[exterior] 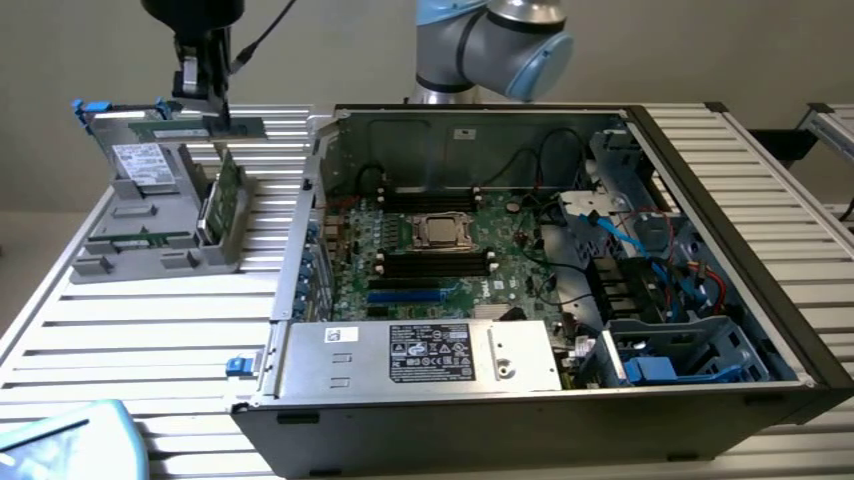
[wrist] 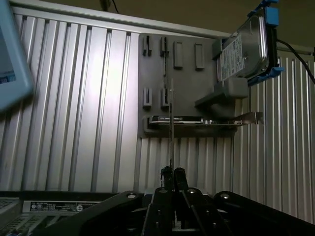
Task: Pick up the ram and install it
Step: 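Pick up the ram and move it above insertion slot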
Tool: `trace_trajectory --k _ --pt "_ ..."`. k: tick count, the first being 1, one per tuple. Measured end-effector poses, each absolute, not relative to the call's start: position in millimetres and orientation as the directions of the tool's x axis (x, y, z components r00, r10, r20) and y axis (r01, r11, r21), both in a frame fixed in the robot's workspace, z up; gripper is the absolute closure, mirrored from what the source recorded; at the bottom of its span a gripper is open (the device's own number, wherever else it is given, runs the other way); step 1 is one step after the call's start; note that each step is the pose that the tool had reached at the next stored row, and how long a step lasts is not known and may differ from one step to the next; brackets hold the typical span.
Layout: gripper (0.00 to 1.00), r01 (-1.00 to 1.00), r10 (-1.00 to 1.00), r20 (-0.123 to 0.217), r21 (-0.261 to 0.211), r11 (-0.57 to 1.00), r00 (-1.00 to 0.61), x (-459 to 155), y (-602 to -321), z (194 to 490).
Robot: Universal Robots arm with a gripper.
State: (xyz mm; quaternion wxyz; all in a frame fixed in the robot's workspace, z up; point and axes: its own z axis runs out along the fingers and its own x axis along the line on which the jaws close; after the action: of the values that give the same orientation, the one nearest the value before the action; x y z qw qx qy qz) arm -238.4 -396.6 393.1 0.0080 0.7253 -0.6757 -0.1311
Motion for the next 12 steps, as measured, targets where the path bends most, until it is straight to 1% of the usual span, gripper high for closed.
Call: trace_trajectory --k 12 --pt "0.87 -0.978 -0.98 -0.191 0.188 -0.089 0.052 -188 -397 407"
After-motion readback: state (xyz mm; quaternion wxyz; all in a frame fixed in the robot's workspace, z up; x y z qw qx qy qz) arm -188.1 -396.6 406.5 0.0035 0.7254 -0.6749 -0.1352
